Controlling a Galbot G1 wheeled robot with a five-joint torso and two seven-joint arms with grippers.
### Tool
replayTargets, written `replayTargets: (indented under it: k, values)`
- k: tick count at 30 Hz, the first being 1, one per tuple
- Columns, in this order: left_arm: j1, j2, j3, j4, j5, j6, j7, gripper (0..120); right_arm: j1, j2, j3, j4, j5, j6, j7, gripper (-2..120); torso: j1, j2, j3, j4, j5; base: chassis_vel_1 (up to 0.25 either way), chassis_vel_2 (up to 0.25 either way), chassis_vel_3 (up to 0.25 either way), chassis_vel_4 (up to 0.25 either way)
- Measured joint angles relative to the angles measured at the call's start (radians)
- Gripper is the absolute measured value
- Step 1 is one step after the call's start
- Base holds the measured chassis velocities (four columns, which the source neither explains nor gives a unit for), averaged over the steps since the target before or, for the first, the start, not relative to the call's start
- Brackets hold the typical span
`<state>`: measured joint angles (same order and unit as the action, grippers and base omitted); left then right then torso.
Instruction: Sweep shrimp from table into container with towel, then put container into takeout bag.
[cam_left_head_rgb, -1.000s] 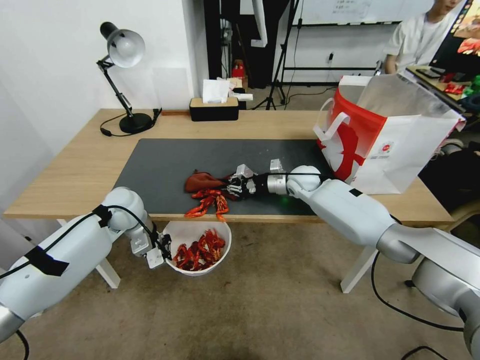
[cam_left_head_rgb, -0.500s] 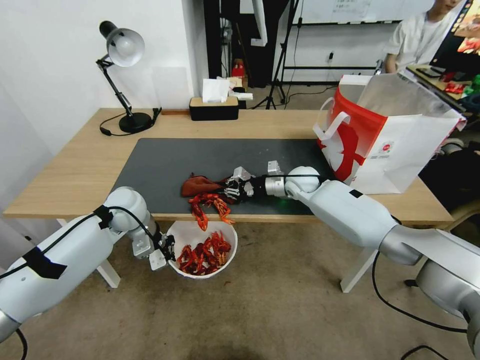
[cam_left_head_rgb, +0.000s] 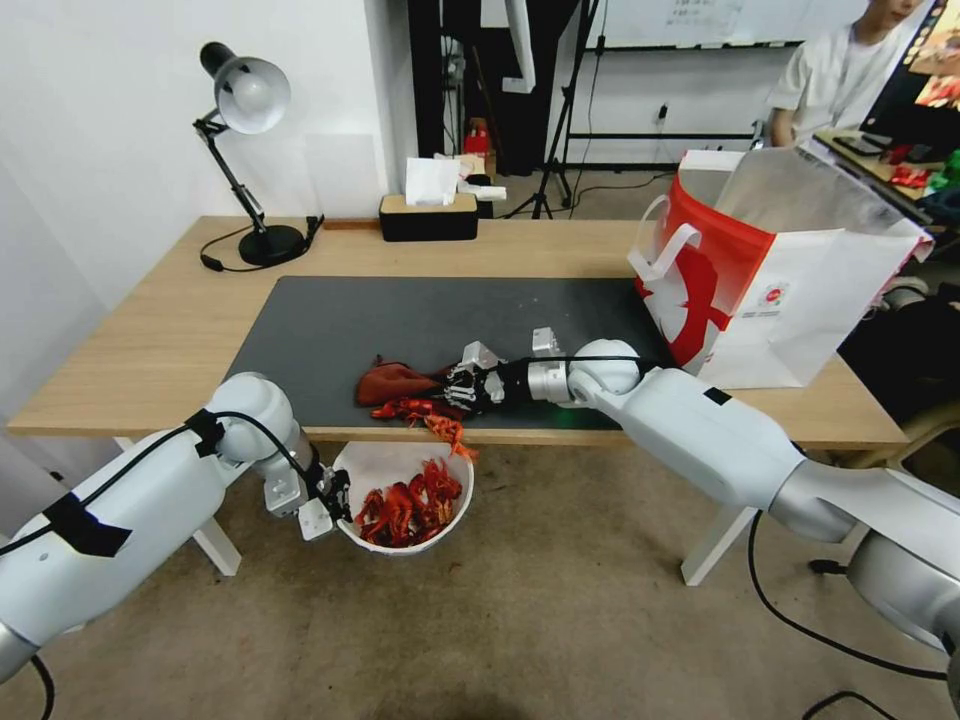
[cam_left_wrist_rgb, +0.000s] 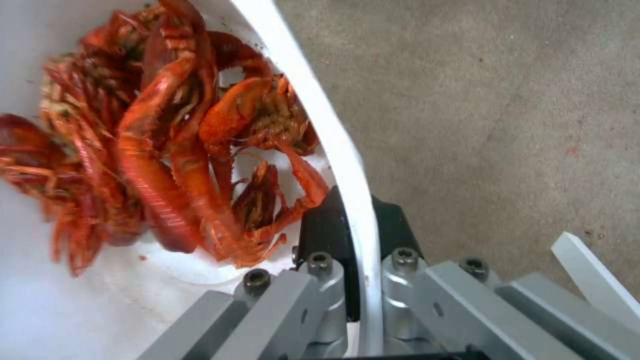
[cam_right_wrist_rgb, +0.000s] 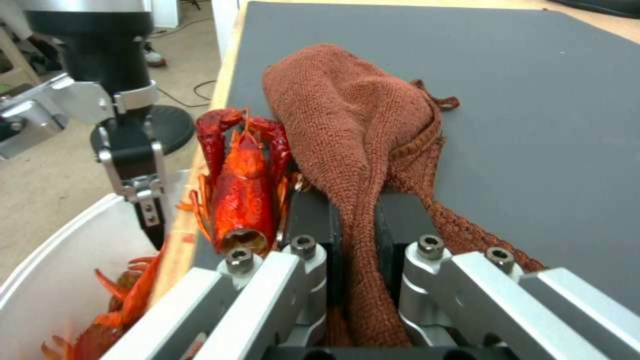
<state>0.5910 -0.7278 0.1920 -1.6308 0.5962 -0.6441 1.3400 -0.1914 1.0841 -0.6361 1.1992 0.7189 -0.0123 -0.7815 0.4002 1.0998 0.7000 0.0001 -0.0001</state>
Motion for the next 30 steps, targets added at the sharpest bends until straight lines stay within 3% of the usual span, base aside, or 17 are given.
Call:
replayTargets:
  k: [7,15,30]
  values:
    - [0.0,0.002,-0.001,0.004,-0.003,0.001,0.0,0,-0.01,-0.025,-0.007,0.057,0.001,-0.009,0.003,7,0.0,0.0,0.0,0.0001,0.0,0.0,0.0,0.0,0.0]
    - [-0.004,0.007,-0.003,0.01,-0.004,0.002,0.0,0,-0.083,-0.122,0.001,0.199,0.014,-0.02,0.016,7,0.0,0.0,0.0,-0.0002,0.0003,0.0,0.0,0.0,0.0]
    - [0.008,0.006,-0.002,0.011,-0.002,0.004,0.0,0,-0.15,-0.181,0.002,0.295,0.047,-0.05,0.032,7,0.0,0.0,0.0,0.0,0.0,0.0,0.0,0.0,0.0]
